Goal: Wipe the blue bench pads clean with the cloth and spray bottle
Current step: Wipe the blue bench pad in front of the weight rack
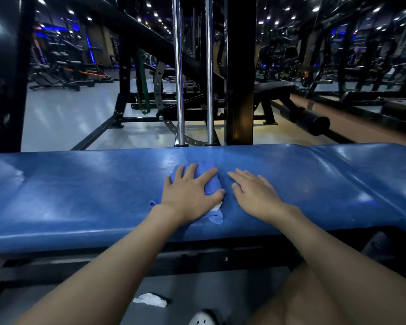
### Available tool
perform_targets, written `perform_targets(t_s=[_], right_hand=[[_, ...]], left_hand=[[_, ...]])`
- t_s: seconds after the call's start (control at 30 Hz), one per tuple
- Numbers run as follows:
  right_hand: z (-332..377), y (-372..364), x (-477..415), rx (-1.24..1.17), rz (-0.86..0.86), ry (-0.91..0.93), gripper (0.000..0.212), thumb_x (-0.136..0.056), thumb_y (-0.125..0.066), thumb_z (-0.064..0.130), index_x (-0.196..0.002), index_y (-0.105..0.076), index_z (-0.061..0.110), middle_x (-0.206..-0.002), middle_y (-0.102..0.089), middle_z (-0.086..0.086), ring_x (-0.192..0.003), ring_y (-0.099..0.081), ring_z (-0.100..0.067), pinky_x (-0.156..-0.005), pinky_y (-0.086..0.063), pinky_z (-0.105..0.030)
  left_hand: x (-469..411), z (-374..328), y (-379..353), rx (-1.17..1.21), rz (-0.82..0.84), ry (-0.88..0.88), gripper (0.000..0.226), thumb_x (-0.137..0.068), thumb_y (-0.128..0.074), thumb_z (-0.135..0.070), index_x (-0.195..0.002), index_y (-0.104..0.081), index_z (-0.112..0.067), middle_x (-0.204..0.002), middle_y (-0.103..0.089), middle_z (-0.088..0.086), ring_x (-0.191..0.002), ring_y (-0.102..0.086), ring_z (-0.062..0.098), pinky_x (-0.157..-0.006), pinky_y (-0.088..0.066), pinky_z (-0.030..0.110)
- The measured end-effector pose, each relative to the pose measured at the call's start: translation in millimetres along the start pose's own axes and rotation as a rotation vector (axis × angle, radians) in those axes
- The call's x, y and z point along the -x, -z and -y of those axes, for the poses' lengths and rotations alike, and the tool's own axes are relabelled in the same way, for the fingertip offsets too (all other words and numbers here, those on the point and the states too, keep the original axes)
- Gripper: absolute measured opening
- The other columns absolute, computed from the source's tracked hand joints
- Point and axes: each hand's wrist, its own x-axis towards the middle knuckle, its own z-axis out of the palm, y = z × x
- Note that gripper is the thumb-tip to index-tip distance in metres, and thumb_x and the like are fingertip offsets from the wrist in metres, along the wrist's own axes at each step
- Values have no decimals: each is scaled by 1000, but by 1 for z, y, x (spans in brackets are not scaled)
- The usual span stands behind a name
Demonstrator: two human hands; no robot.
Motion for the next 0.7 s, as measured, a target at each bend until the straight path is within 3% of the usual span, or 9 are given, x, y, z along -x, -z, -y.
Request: perform_targets(t_s=[0.13, 0.3, 0.47, 0.53, 0.63, 0.7], right_hand=[[1, -5, -1, 107, 64, -28, 49, -106, -22, 41, -153, -30, 31, -165, -16, 2, -152, -10, -18, -122, -6, -43], [29, -9, -7, 43, 62, 45, 49, -106, -25, 40, -153, -32, 29, -165, -16, 3, -152, -7, -16, -122, -3, -45], [49, -15, -6, 116, 165, 141, 50, -105, -19, 45, -155, -19, 40, -165, -8, 11, -152, -3, -9, -121, 0, -42], [51, -11, -6, 133, 181, 117, 49, -105, -20, 40, -154, -24, 37, -165, -13, 9, -151, -7, -11, -122, -4, -44], [76, -12, -15, 164, 77, 118, 44, -101, -26, 37, -139, -46, 25, -150, -39, 0, -143, -26, -18, -117, -17, -48], [103, -20, -20, 103, 54, 169, 48, -102, -27, 43, -145, -41, 27, -156, -34, 2, -147, -19, -16, -119, -12, -47]], left_hand=[[2, 30, 5, 5, -11, 9, 61, -88, -41, -67, -146, -27, -54, -156, -27, -4, -146, -18, 25, -116, -20, 50], [8, 61, 12, 2, -4, 26, 61, -89, -43, -65, -147, -26, -54, -157, -26, -6, -145, -19, 22, -117, -22, 49], [17, 92, 20, 6, 10, 67, 74, -75, -28, -71, -148, -23, -56, -158, -24, -8, -147, -18, 21, -117, -22, 49], [22, 105, 23, 6, 12, 80, 78, -71, -22, -73, -148, -22, -56, -158, -23, -9, -147, -17, 21, -117, -22, 49], [27, 124, 27, -3, -12, 96, 82, -67, -17, -75, -147, -21, -57, -158, -24, -8, -147, -19, 20, -116, -24, 48], [29, 138, 28, -4, -23, 104, 81, -68, -19, -75, -147, -20, -57, -158, -25, -8, -146, -20, 19, -116, -25, 48]])
